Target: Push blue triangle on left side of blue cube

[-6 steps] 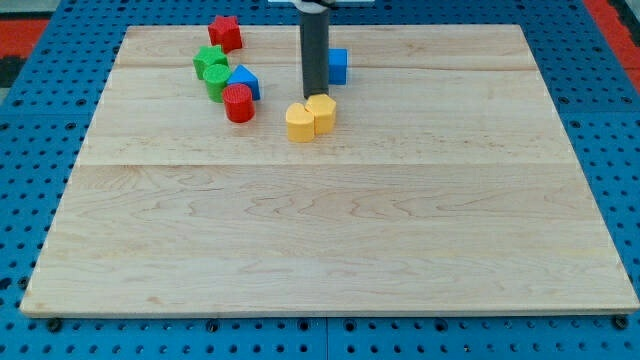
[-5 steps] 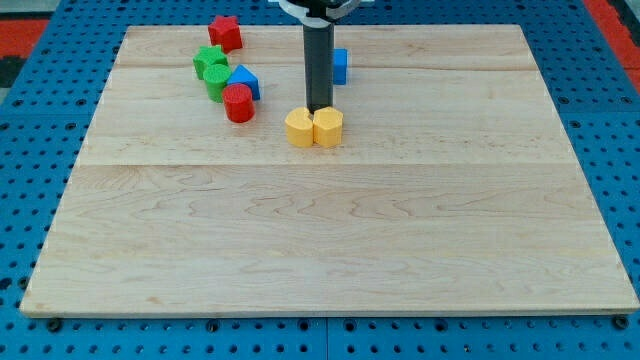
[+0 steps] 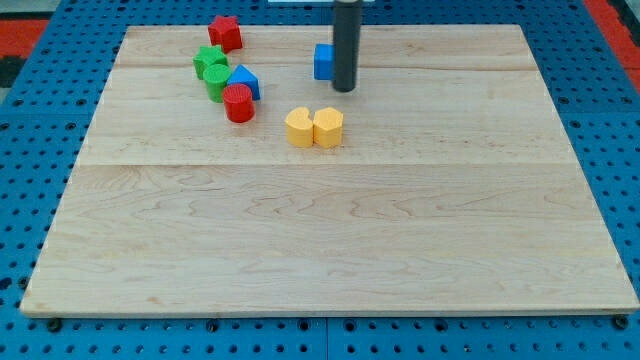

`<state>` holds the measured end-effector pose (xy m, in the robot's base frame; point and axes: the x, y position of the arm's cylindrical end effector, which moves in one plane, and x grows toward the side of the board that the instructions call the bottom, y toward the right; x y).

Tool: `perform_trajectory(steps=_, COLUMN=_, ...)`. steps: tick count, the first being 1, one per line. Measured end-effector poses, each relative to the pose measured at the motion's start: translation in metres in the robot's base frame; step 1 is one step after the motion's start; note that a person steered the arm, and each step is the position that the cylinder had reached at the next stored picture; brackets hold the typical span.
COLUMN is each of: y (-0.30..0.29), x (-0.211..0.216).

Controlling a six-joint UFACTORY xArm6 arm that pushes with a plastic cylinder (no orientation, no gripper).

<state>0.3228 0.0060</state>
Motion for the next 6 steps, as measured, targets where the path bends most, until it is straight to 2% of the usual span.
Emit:
perform_trajectory(steps=2, y=-0.138, x=0.02)
perform_trajectory(steps=3, y=-0.167, x=0.01)
perform_trajectory(steps=4, y=-0.104, x=-0.024)
perform_trajectory(steps=5, y=-0.09, x=-0.03)
perform_trajectory(steps=6, y=-0.135, x=-0.03)
